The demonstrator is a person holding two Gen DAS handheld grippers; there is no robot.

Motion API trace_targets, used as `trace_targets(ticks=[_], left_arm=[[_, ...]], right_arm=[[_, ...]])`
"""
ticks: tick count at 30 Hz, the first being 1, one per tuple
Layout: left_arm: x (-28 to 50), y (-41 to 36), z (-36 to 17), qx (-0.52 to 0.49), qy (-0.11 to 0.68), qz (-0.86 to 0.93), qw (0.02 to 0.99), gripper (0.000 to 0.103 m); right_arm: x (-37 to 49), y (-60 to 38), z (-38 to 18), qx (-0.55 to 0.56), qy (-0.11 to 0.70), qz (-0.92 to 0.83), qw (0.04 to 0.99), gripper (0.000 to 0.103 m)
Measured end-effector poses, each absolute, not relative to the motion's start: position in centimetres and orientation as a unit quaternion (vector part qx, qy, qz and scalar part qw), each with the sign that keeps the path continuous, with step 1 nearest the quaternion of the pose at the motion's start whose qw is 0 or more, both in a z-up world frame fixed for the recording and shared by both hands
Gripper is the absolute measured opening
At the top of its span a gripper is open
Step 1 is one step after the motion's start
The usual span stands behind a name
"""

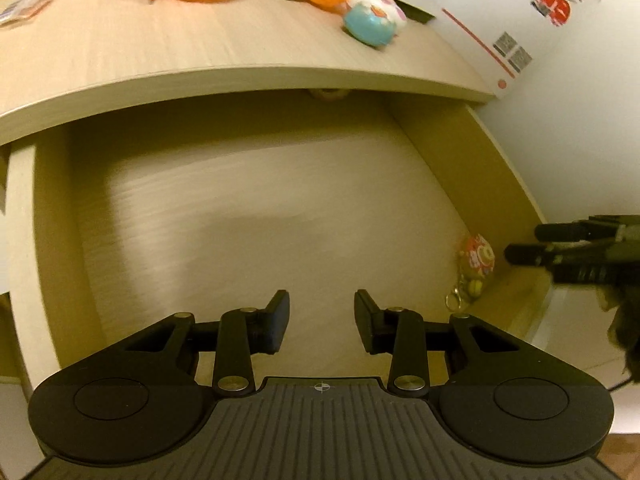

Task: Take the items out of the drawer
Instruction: 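Move both open grippers back over the drawer toward the remaining toys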

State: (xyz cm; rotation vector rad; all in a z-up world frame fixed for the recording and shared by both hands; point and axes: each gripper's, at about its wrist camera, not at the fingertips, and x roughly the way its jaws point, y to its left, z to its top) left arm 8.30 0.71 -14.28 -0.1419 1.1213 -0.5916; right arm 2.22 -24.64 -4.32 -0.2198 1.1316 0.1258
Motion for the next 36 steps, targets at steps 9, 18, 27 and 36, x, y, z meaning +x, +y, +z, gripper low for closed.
trace_targets(ticks=[9, 18, 27, 36], left_arm=[[8.6, -0.5, -15.4, -0.075, 0.543, -0.269, 0.792, 0.038], [7.3, -1.4, -16.1, -0.059, 0.553, -0.242, 0.795, 0.022], [2.5, -3.1, -15.5, -0.005, 0.53, -0.22, 0.819, 0.017], [0.9, -2.5, -15.2, -0.016, 0.513, -0.16, 0.843, 0.017]], right_arm=[[5.9, -25.0, -3.9, -0.067, 0.568, 0.061, 0.818, 0.06], [4.7, -20.4, -8.8, -0.144, 0.522, 0.099, 0.835, 0.06], [2.1, -23.3, -9.1, -0.09, 0.535, 0.131, 0.83, 0.05], [-0.1, -24.6, -8.3, -0.075, 0.483, 0.149, 0.86, 0.05]])
